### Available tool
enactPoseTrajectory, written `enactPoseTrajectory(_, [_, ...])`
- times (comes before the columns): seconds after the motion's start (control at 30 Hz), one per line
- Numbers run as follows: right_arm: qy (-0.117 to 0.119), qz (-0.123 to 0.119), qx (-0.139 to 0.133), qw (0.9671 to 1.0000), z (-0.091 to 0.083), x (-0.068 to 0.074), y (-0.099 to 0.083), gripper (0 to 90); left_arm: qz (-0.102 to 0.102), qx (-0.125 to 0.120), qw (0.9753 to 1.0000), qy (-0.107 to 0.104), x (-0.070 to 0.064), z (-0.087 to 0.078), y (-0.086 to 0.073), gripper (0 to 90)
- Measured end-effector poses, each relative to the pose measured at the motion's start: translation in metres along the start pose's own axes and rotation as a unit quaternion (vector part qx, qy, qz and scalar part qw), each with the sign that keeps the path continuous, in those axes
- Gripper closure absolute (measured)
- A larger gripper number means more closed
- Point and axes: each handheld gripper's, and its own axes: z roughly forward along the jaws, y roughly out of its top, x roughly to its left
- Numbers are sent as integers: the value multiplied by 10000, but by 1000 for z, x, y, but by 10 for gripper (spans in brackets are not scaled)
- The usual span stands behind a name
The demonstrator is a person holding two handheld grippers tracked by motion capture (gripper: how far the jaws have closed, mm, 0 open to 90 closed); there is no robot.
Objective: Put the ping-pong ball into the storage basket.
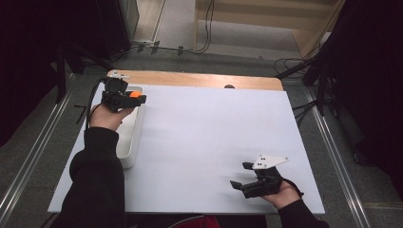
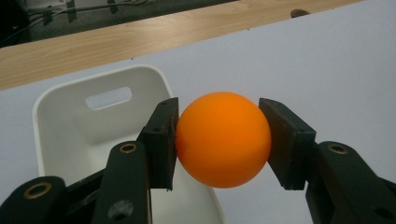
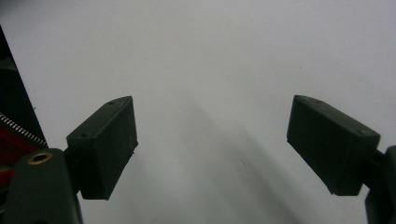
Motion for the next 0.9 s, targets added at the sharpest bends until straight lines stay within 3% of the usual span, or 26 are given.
enactPoseTrajectory(0.73, [-5, 5, 12, 10000, 0, 0, 0, 148, -309, -52, 9991, 272, 21, -4, -6, 502])
enactPoseTrajectory(0.9, [-15, 1, 13, 10000, 0, 0, 0, 148, -300, -4, 9989, 369, 23, -5, -8, 502])
